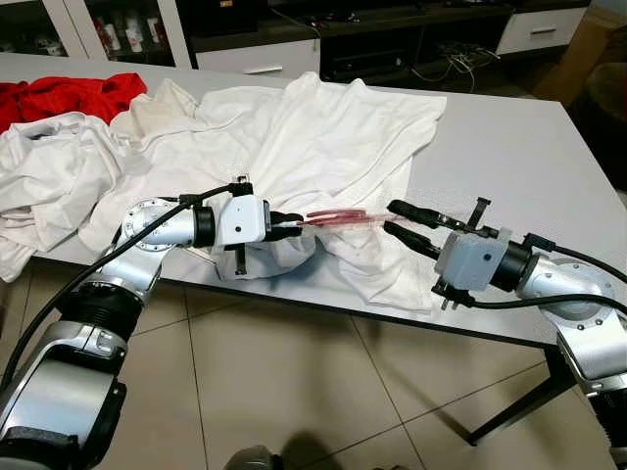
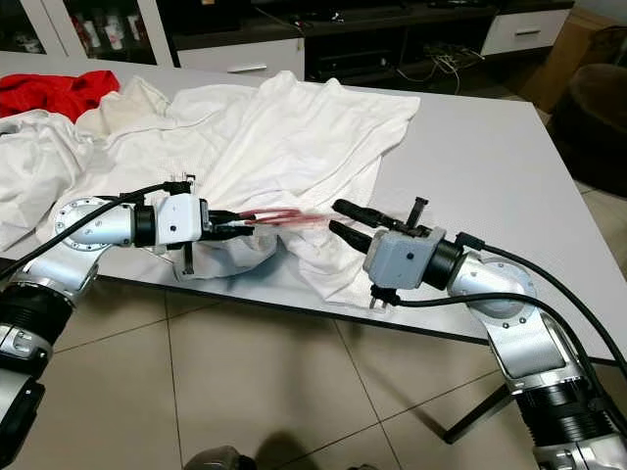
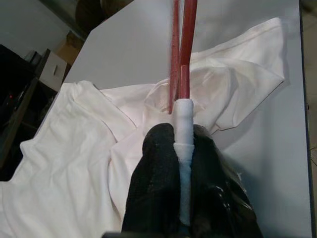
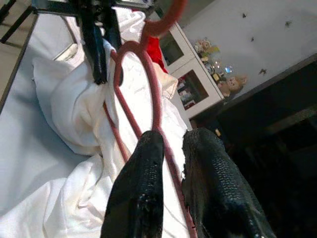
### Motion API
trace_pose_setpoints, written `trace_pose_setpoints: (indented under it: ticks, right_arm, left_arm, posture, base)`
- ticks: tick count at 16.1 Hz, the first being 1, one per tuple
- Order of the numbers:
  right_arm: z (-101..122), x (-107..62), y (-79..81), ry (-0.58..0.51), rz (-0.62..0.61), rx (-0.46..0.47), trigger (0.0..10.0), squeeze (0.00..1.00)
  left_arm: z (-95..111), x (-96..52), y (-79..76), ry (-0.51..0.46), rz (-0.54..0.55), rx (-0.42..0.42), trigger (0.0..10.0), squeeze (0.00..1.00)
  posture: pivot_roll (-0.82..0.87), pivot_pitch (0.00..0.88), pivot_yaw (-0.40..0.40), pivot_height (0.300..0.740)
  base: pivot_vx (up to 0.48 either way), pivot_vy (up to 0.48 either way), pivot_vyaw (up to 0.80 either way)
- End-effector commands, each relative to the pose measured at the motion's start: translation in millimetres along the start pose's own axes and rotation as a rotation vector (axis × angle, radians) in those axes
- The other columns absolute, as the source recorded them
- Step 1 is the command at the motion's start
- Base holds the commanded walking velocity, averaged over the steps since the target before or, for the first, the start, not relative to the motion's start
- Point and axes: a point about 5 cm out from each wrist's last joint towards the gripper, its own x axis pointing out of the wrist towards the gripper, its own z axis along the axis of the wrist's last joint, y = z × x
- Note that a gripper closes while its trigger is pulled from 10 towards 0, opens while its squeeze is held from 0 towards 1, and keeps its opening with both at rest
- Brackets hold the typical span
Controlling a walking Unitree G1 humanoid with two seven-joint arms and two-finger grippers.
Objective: Hang hanger
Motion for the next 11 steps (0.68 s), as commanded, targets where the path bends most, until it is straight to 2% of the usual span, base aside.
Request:
trace_pose_setpoints:
  ticks: [1,2,4,7,10,11]
  right_arm:
    - [3.7,-1.5,-10.7,-0.015,-0.040,0.003,10.0,0.00]
    - [2.7,-3.6,-14.7,-0.013,-0.067,0.025,10.0,0.00]
    - [-4.3,-14.6,-31.8,0.023,-0.188,0.119,10.0,0.00]
    - [-17.0,-26.7,-42.9,0.082,-0.334,0.255,10.0,0.00]
    - [-20.5,-32.6,-46.1,0.076,-0.418,0.361,10.0,0.00]
    - [-33.6,-37.3,-42.2,0.142,-0.454,0.475,10.0,0.00]
  left_arm:
    - [2.3,-0.4,5.8,-0.004,0.023,0.003,0.6,0.00]
    - [1.4,-0.6,6.6,-0.002,0.036,-0.004,0.5,0.00]
    - [-1.4,-4.9,15.7,0.020,0.120,-0.007,2.4,0.00]
    - [-0.3,-13.5,33.5,0.010,0.256,-0.051,2.6,0.00]
    - [-1.7,-13.7,34.9,0.003,0.295,-0.076,2.7,0.00]
    - [-3.9,-11.6,31.9,-0.010,0.315,-0.106,2.6,0.00]
  posture:
    - [0.13,0.000,0.023,0.740]
    - [0.13,0.000,0.022,0.740]
    - [0.13,0.000,0.021,0.740]
    - [0.12,0.000,0.024,0.740]
    - [0.12,0.000,0.028,0.740]
    - [0.12,0.000,0.032,0.740]
  base:
    - [0.000,0.000,0.00]
    - [0.000,0.000,0.00]
    - [0.000,0.000,0.00]
    - [0.000,0.000,0.00]
    - [0.000,0.000,0.00]
    - [0.000,0.000,0.00]
